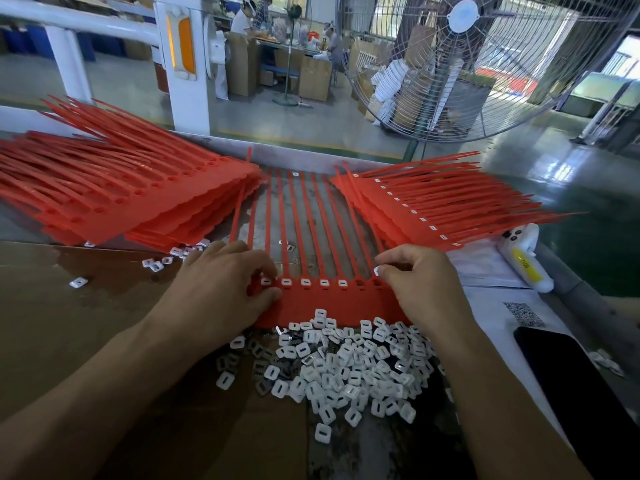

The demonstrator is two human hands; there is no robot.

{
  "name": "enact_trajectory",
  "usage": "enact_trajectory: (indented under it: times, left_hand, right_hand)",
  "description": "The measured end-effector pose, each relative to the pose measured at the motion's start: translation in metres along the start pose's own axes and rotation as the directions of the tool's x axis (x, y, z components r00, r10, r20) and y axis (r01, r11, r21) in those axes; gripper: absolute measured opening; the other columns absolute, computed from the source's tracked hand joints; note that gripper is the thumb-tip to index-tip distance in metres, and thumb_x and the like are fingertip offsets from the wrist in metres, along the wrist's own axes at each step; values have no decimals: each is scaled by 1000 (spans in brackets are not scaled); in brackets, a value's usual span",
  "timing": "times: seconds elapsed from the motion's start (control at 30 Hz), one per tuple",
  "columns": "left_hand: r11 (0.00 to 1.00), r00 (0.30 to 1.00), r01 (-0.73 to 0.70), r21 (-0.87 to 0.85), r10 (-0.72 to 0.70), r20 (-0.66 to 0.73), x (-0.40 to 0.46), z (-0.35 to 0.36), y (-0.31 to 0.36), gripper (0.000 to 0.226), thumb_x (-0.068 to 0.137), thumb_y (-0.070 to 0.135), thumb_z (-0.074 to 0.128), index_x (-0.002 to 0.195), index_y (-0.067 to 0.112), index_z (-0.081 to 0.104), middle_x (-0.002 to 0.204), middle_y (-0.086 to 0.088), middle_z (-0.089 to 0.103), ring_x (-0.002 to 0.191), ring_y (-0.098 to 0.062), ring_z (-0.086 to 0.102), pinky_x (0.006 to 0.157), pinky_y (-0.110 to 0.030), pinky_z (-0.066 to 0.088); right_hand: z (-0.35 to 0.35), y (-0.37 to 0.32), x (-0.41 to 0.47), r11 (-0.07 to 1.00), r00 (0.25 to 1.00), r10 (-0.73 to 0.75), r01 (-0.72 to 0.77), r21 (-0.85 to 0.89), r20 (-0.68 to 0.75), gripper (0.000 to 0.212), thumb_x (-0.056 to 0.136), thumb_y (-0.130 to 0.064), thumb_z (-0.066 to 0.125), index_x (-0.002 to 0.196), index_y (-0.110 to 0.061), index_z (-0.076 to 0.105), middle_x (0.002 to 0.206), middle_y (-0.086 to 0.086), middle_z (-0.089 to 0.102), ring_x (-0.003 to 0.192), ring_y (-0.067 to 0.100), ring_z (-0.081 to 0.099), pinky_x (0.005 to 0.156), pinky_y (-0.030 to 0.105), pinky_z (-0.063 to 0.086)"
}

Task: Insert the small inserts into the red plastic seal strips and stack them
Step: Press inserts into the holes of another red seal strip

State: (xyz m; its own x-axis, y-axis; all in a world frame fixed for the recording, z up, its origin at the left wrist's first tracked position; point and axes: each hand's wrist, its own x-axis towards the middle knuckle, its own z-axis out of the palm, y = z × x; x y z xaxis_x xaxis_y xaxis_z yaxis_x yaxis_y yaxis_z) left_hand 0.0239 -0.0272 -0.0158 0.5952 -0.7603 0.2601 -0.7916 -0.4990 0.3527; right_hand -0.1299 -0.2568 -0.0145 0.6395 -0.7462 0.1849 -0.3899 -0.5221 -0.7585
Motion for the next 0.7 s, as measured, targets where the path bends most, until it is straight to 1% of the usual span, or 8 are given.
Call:
enact_trajectory:
  times: [0.1, 0.17, 0.3, 0.4, 0.43, 0.53, 0.6, 0.7]
  left_hand:
    - [999, 999, -33, -7, 33, -17, 0, 0, 1, 31, 90, 55, 60, 118, 42, 65, 119, 19, 56, 121, -9, 43, 105, -35, 32]
    - [996, 997, -78, -46, 77, -19, 0, -1, 4, 32, 91, 54, 57, 119, 43, 65, 121, 20, 55, 122, -8, 43, 107, -36, 33]
    - [976, 979, -197, -88, 200, 34, -1, 1, 13, 34, 94, 54, 51, 124, 45, 63, 122, 25, 52, 122, -3, 42, 110, -44, 34]
    - [961, 961, -256, -103, 265, 85, -3, 6, 15, 36, 96, 52, 48, 128, 44, 61, 124, 26, 51, 123, -1, 41, 110, -34, 31]
    - [959, 958, -262, -110, 272, 91, -3, 6, 15, 36, 96, 51, 49, 129, 43, 62, 125, 25, 51, 123, -1, 41, 110, -32, 30]
    - [958, 958, -262, -119, 273, 88, -2, 8, 13, 36, 97, 49, 51, 131, 42, 61, 127, 25, 49, 124, 0, 38, 111, -31, 30]
    - [957, 957, -264, -118, 275, 92, -1, 9, 12, 36, 97, 49, 52, 132, 43, 60, 128, 25, 48, 125, 0, 37, 111, -30, 29]
    - [957, 956, -267, -114, 278, 96, -2, 9, 11, 35, 97, 50, 52, 130, 44, 60, 128, 25, 48, 124, 0, 38, 110, -29, 30]
  right_hand:
    - [4, -5, -1, 999, 998, -31, 29, 36, 46, 15, 91, -18, 76, 87, -33, 76, 87, -19, 71, 83, -16, 61, 63, 3, 41]
    - [7, -9, -3, 999, 996, -39, 38, 14, 82, 16, 91, -17, 75, 88, -33, 75, 89, -20, 70, 85, -19, 59, 63, -1, 40]
    - [8, -10, -4, 999, 995, -27, 31, -37, 93, 16, 92, -19, 75, 89, -35, 75, 91, -20, 70, 81, -13, 62, 62, 3, 39]
    - [9, -11, -6, 997, 996, -28, 34, -67, 90, 13, 92, -19, 75, 94, -32, 77, 89, -22, 69, 83, -11, 61, 66, 5, 38]
    - [10, -12, -6, 997, 996, -31, 38, -73, 89, 13, 92, -19, 75, 93, -31, 77, 89, -21, 70, 84, -9, 62, 67, 6, 39]
    - [11, -13, -6, 995, 995, -41, 49, -88, 91, 13, 91, -17, 76, 92, -30, 77, 89, -20, 70, 86, -8, 63, 70, 7, 40]
    - [11, -13, -7, 993, 994, -43, 53, -103, 97, 12, 91, -17, 77, 95, -29, 78, 87, -21, 69, 84, -10, 61, 67, 4, 38]
    - [11, -12, -7, 993, 994, -46, 56, -104, 101, 12, 91, -18, 77, 96, -29, 78, 86, -23, 68, 82, -12, 60, 64, 3, 40]
